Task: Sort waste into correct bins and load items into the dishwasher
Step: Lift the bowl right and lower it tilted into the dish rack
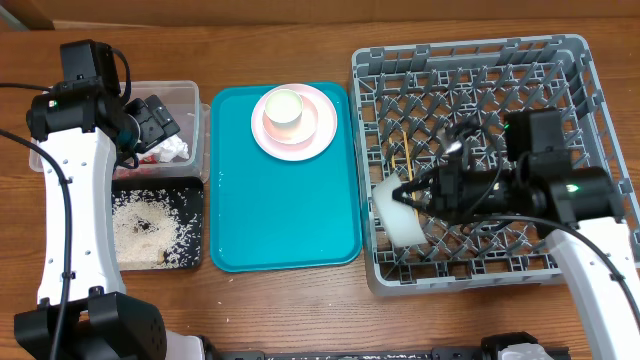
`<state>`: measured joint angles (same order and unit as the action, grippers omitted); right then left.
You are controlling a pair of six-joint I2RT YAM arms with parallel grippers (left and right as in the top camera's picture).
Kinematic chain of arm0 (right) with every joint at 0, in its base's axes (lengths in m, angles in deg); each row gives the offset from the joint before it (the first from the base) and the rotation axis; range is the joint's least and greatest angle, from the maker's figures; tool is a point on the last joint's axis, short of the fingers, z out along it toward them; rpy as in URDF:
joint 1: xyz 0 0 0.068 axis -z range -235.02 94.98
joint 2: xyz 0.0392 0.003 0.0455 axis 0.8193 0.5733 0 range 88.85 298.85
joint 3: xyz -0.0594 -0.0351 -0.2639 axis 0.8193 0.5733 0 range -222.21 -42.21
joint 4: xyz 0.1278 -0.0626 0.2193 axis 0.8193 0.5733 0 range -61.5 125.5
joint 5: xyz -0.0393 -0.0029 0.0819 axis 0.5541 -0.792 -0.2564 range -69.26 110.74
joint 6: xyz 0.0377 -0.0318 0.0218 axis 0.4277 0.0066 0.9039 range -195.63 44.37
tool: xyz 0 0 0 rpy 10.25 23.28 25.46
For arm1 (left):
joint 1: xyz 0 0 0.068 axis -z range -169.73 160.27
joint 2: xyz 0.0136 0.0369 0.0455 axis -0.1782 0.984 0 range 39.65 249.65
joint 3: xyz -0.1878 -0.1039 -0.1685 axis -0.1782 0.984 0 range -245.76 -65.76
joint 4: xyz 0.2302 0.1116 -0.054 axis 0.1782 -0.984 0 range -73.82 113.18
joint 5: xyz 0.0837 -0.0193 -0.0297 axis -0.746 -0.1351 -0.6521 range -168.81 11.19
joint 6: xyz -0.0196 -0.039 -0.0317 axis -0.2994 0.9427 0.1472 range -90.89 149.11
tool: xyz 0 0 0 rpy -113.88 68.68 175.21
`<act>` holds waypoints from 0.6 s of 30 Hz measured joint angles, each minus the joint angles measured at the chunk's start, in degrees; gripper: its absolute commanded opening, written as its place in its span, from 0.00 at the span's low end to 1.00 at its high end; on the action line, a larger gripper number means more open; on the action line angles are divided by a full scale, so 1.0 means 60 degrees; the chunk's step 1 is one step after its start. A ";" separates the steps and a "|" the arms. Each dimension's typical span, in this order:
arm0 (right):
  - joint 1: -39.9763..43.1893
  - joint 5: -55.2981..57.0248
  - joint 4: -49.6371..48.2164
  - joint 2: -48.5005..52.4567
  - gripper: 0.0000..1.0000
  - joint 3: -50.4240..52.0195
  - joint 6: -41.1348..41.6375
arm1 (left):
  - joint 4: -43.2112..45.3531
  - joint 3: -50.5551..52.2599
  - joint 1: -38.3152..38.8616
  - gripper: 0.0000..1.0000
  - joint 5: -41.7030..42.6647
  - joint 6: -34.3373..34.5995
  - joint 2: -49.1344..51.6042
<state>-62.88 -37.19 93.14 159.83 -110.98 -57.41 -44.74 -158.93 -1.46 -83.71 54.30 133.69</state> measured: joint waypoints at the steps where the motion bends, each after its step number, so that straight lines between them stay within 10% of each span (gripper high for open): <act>1: -0.0004 -0.0138 -0.0229 0.0000 0.04 0.0361 -0.0011 | -0.0004 0.0000 0.0000 1.00 0.0000 0.0000 0.0000; 18: 0.1013 -0.1891 -0.2772 0.0000 0.04 0.3493 0.0667 | 0.0000 0.0000 0.0000 1.00 0.0004 0.0000 0.0000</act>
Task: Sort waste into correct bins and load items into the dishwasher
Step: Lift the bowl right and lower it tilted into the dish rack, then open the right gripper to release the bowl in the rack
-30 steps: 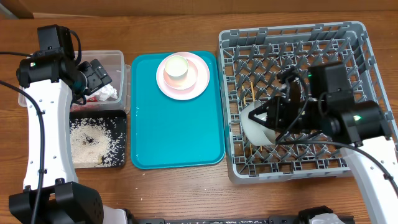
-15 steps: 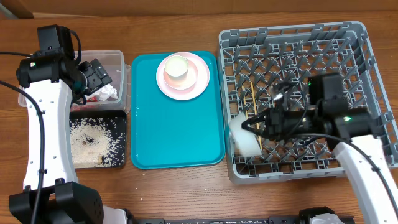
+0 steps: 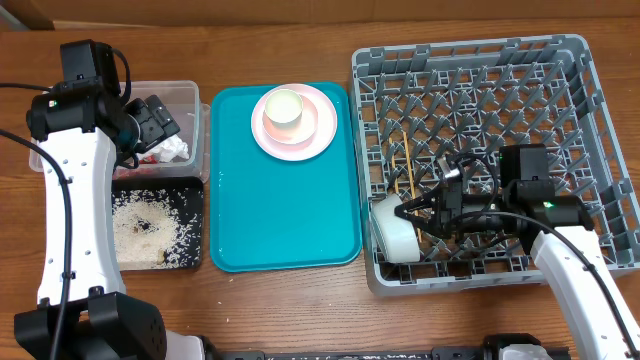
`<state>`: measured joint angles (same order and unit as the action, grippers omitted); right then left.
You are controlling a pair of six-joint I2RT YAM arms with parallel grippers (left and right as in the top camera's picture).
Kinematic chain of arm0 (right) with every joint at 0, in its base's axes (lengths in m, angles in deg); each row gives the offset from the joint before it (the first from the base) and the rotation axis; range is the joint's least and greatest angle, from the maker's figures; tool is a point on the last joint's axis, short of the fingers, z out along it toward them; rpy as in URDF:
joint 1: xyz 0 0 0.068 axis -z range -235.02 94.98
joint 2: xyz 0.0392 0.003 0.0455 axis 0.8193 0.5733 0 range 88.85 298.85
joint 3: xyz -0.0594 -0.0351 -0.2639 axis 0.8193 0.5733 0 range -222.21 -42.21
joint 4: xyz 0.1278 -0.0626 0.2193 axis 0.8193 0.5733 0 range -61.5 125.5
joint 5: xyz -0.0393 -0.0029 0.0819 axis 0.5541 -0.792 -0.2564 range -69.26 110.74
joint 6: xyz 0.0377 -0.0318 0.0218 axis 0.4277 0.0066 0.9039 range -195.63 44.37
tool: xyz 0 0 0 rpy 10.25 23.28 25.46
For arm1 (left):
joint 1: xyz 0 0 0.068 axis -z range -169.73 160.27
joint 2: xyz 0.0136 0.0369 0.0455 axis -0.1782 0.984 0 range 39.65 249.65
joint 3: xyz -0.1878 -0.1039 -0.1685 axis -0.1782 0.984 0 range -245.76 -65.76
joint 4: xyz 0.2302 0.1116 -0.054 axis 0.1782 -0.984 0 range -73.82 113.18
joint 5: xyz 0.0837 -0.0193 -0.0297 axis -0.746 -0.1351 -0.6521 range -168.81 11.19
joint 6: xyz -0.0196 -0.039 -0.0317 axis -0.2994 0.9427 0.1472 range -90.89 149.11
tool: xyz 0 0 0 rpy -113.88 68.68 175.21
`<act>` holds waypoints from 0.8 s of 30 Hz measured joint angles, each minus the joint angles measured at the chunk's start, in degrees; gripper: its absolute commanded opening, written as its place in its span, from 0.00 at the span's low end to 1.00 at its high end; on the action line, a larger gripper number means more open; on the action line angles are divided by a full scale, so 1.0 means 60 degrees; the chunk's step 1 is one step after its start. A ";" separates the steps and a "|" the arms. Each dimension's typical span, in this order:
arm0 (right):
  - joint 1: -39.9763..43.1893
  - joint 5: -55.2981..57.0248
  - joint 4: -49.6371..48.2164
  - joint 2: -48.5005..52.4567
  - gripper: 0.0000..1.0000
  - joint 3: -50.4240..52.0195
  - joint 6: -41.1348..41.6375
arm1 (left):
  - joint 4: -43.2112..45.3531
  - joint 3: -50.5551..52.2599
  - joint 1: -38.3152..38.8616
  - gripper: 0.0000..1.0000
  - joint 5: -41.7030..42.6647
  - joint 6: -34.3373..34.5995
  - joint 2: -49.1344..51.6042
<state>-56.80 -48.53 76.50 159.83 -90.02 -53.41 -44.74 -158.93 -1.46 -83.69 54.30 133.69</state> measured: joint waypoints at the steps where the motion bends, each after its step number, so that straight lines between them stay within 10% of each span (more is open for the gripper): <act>1: 0.0055 -0.0007 0.0127 0.0000 0.04 0.0055 0.0007 | 0.0000 0.0000 0.0000 1.00 -0.0004 0.0000 0.0000; 24: 0.0831 0.2076 0.1249 0.0000 0.08 0.0171 0.0087 | 0.0000 0.0000 0.0000 1.00 -0.0004 0.0000 0.0000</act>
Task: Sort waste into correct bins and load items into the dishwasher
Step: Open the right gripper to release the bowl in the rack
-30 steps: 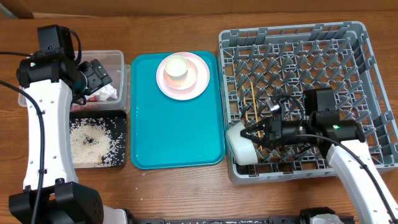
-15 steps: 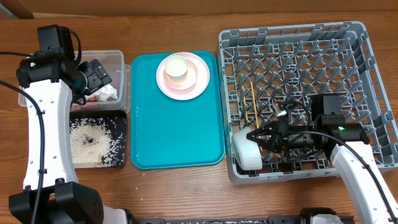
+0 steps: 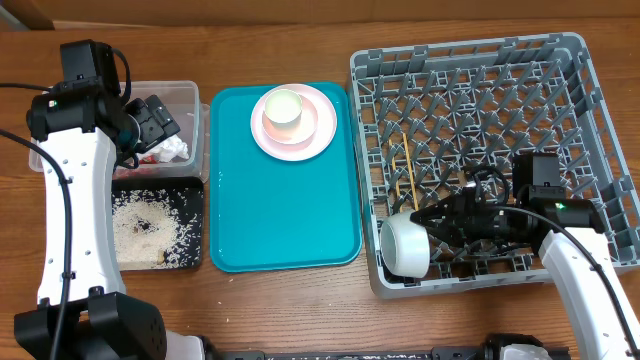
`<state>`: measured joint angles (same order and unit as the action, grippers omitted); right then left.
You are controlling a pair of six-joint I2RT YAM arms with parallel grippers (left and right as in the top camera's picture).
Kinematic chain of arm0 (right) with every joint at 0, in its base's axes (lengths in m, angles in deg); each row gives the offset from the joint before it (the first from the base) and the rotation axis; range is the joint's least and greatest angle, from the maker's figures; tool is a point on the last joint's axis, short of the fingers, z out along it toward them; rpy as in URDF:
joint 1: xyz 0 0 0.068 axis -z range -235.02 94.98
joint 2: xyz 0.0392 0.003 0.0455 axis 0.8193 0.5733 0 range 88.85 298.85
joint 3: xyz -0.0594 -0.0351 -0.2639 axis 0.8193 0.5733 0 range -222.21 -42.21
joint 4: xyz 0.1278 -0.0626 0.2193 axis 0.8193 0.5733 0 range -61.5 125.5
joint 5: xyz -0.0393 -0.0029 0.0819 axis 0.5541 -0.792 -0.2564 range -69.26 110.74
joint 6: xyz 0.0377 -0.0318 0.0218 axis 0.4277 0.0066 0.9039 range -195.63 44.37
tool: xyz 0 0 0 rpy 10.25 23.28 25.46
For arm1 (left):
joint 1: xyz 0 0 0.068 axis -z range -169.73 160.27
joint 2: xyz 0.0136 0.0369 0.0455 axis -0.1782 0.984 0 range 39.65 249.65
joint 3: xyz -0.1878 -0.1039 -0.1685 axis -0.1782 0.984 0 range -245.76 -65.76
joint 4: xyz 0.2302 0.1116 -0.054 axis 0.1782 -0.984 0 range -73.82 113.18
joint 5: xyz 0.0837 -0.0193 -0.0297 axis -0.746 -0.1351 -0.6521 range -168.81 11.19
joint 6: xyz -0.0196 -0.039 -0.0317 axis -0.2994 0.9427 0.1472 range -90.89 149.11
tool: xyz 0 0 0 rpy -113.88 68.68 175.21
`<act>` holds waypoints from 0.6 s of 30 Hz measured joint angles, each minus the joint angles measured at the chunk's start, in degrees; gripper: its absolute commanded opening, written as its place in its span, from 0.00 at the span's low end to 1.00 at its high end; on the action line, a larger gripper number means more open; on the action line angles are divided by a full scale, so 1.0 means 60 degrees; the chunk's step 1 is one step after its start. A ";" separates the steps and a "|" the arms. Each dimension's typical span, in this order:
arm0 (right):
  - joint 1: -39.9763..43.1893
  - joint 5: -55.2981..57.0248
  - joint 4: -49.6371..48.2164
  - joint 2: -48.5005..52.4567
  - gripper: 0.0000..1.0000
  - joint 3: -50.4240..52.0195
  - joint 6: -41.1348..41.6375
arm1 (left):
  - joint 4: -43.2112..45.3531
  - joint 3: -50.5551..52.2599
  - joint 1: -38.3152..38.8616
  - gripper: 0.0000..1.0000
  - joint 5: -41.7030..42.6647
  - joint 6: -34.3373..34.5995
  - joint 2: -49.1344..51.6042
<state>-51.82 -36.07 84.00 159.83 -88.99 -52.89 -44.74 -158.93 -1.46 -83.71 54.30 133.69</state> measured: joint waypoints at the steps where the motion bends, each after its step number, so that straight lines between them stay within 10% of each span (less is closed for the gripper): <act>1: 0.0011 0.0313 0.0025 0.0000 0.09 0.0000 -0.0007 | 0.0000 0.0000 0.0000 1.00 0.0000 0.0000 0.0000; 18: 0.0087 0.3169 -0.0113 0.0000 0.35 -0.0113 -0.0004 | 0.0000 0.0000 0.0000 1.00 0.0000 0.0000 0.0000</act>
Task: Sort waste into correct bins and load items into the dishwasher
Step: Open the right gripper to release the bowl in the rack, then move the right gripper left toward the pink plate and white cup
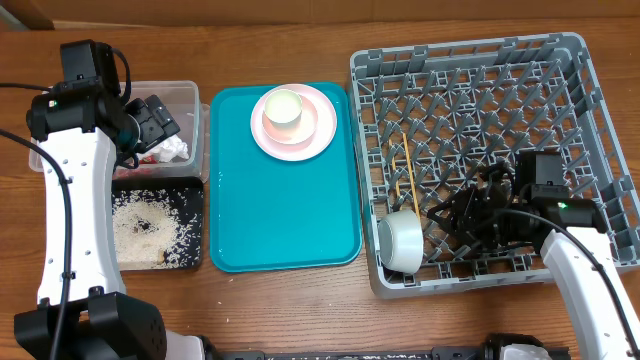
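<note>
A white bowl [400,241] rests on its side among the tines at the near left corner of the grey dish rack [470,55]. My right gripper [447,216] is just right of the bowl, open and apart from it. Two wooden chopsticks [407,165] lie in the rack behind the bowl. On the teal tray [285,220] a pink plate [318,125] carries a small pale cup [284,108]. My left gripper [158,118] hangs open and empty over the clear waste bin [185,95], which holds crumpled white paper [175,150].
A black bin [190,225] with scattered rice sits in front of the clear bin at the left. The rack's upright tines surround the right gripper. Bare wooden table runs along the near edge.
My right gripper has let go of the white bowl and drawn back a little to the right. The bowl stays in the rack's near left corner. The left arm has not moved.
My right gripper first held the white bowl at the rack's left edge, mid-depth. It then held it nearer the front, then low in the near left corner. Now the bowl rests there and the gripper is open. The left gripper stayed over the clear bin throughout.
</note>
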`<state>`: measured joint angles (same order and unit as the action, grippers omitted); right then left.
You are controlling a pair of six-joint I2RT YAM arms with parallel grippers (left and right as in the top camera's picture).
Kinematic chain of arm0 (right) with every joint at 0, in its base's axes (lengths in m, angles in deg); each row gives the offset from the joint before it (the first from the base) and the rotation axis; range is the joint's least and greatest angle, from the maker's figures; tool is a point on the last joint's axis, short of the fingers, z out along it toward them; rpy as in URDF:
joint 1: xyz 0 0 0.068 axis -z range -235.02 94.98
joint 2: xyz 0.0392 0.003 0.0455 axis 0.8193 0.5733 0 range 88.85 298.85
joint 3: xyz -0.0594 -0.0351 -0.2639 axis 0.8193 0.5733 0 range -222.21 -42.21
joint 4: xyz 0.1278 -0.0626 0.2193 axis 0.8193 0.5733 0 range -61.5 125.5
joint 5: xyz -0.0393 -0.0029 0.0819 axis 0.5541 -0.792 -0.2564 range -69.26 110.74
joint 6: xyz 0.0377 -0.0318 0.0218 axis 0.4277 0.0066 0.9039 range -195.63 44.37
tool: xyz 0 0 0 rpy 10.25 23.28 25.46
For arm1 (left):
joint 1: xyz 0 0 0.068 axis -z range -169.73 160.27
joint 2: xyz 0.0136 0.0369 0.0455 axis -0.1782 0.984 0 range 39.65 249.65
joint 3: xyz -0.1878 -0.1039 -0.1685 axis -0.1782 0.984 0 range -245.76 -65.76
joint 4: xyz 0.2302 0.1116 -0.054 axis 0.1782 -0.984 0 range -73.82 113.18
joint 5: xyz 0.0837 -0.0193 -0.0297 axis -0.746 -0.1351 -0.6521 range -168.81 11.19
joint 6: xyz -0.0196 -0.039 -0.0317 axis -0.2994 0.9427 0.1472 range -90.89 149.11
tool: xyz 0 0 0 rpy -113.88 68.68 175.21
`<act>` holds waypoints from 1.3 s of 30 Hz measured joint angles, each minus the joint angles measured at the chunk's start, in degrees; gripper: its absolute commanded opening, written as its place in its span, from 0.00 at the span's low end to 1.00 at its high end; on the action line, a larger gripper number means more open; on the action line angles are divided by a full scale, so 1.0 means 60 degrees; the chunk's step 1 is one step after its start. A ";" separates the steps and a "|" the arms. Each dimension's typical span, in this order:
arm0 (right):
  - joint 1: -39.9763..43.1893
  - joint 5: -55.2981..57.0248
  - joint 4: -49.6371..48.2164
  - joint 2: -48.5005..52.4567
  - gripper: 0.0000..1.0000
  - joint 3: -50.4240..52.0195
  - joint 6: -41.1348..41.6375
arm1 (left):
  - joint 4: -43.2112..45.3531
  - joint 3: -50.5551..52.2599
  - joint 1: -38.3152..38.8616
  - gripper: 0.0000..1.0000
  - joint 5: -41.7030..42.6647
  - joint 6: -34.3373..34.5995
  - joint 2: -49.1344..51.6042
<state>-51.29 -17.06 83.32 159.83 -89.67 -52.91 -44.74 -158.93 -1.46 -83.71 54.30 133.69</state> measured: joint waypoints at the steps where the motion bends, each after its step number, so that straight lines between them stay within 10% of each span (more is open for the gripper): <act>1: 0.0000 0.0142 0.0189 0.0000 0.35 -0.0146 -0.0004 | 0.0000 0.0000 0.0000 1.00 0.0000 0.0000 0.0000; 39: -0.7876 0.6513 -0.1279 0.1701 0.32 -0.2754 -0.0007 | 0.0000 0.0000 0.0000 1.00 0.0000 0.0000 0.0000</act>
<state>-98.55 22.02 75.65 170.04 -106.19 -52.95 -44.74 -158.93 -1.46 -83.71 54.30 133.69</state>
